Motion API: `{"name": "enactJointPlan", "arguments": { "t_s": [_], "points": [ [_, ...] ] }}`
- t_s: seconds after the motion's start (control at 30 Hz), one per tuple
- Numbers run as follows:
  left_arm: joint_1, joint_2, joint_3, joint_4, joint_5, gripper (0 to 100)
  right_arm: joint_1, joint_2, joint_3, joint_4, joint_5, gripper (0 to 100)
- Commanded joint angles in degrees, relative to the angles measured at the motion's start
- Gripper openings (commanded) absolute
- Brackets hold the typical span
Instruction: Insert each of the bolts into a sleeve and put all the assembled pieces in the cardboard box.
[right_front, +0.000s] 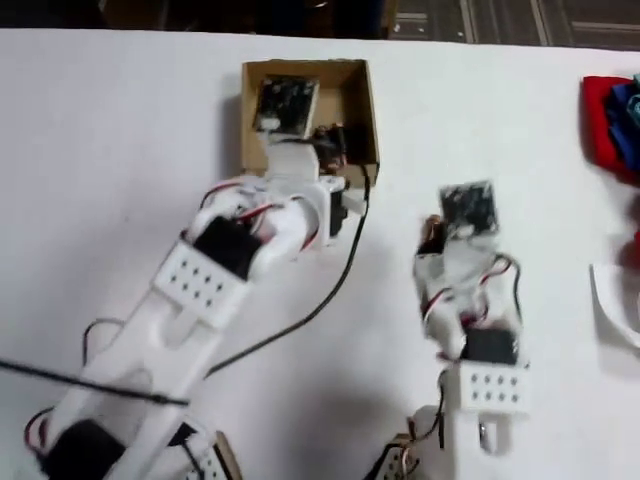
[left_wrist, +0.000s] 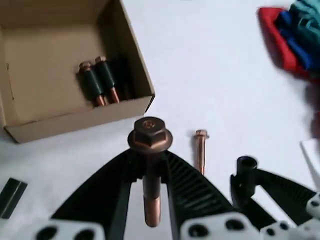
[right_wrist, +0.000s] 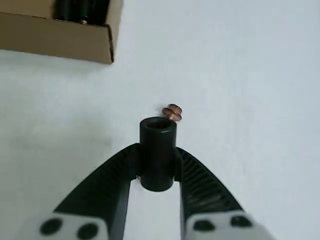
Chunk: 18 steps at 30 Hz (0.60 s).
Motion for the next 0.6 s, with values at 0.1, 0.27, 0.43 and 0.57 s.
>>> {"name": "enactJointPlan", "arguments": {
  "t_s": [0.1, 0.27, 0.43, 0.57],
  "points": [
    [-0.5, -14.3, 13.0, -19.9, 0.0, 2, -7.1, -23.3, 15.7, -10.7, 0.0, 2.0],
    [-0.4, -23.7, 25.4, -34.4, -0.3, 2, -10.9, -38.0, 21.4, -9.0, 0.0, 2.0],
    [0.9, -29.5, 31.7, -41.1, 0.0, 3, -13.6, -35.9, 21.5, -8.7, 0.0, 2.0],
    [4.6, -29.4, 32.2, -41.1, 0.0, 3, -16.2, -37.2, 21.7, -10.0, -0.1, 2.0]
  ]
}}
